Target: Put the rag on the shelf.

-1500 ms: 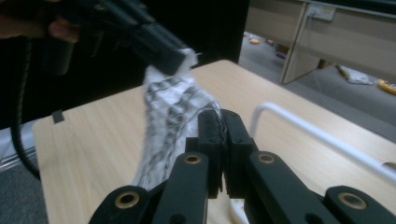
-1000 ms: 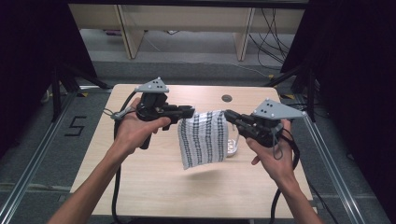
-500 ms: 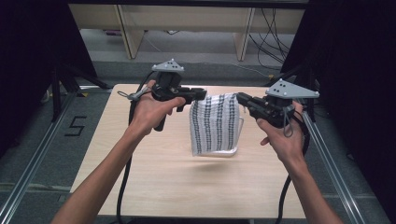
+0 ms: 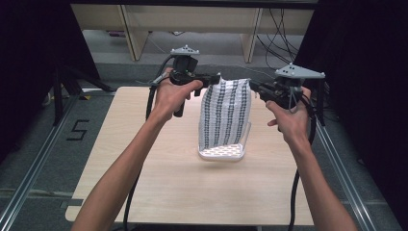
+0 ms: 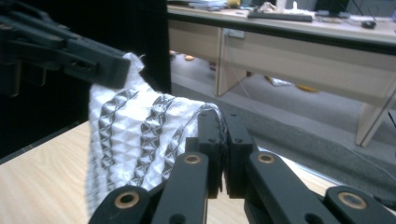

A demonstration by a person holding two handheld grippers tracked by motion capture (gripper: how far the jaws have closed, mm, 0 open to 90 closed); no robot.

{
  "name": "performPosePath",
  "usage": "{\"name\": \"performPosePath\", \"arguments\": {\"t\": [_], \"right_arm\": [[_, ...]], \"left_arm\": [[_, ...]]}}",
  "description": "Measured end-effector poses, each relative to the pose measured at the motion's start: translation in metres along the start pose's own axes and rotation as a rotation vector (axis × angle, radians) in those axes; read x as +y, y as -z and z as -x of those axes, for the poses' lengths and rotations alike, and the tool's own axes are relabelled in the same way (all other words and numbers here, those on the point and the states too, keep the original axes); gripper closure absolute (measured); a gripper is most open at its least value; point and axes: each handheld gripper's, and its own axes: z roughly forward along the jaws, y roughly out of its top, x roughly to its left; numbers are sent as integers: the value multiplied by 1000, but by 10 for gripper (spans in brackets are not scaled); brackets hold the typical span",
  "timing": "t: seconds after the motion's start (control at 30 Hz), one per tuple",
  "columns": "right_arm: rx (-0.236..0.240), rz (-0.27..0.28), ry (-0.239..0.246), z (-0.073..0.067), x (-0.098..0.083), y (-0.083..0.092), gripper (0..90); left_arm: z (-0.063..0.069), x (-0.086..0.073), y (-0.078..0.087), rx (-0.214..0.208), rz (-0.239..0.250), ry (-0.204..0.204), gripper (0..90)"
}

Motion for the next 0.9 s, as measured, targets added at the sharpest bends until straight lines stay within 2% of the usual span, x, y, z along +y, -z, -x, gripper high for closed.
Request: {"name": "performPosePath", "arguments": {"t": [0.03, 0.07, 0.1, 0.17, 0.2, 0.23, 0.27, 0.3, 0.37, 0.4, 0.5, 0.53, 0.67, 0.7, 0.73, 0.77, 0.8, 0.9], "right_arm": [[0, 0, 0, 0, 0, 0, 885], [-6, -25, -31, 6, -2, -9, 885], [-14, -26, -18, 8, -3, -13, 885], [-15, -31, -15, 12, -5, -18, 885], [-20, -58, -56, 16, -8, -28, 884], [-21, -58, -50, 19, -9, -32, 885], [-25, -67, -71, 21, -10, -36, 884], [-25, -67, -71, 21, -10, -36, 884], [-29, -76, -77, 27, -13, -48, 884], [-25, -91, -99, 28, -14, -52, 883], [-26, -103, -95, 33, -18, -60, 883], [-29, -127, -112, 36, -22, -68, 881], [-26, -146, -122, 37, -26, -74, 879], [-28, -166, -103, 38, -30, -79, 874], [-26, -175, -114, 37, -30, -80, 873], [-26, -175, -114, 37, -30, -80, 873], [-40, -191, -101, 39, -33, -84, 860], [-52, -202, -99, 38, -34, -86, 841]], "left_arm": [[0, 0, 0, 0, 0, 0, 831], [-2, -2, -6, 11, -6, 2, 831], [-6, -4, -14, 18, -3, 15, 831], [-9, -4, -17, 21, -4, 30, 831], [-16, -6, -24, 37, -2, 43, 832], [-16, -6, -24, 37, -2, 43, 832], [-20, -7, -28, 54, -15, 48, 831], [-24, -8, -31, 61, -8, 58, 831], [-33, -12, -39, 60, -3, 89, 829], [-35, -15, -42, 61, -5, 97, 828], [-40, -21, -48, 74, -22, 108, 825], [-44, -25, -52, 84, -31, 114, 820], [-49, -35, -59, 89, -58, 120, 810], [-51, -38, -61, 90, -76, 122, 802], [-51, -38, -61, 90, -76, 122, 792], [-53, -41, -63, 86, -87, 135, 792], [-56, -45, -65, 77, -109, 134, 725], [-57, -48, -67, 91, -129, 124, 640]]}}
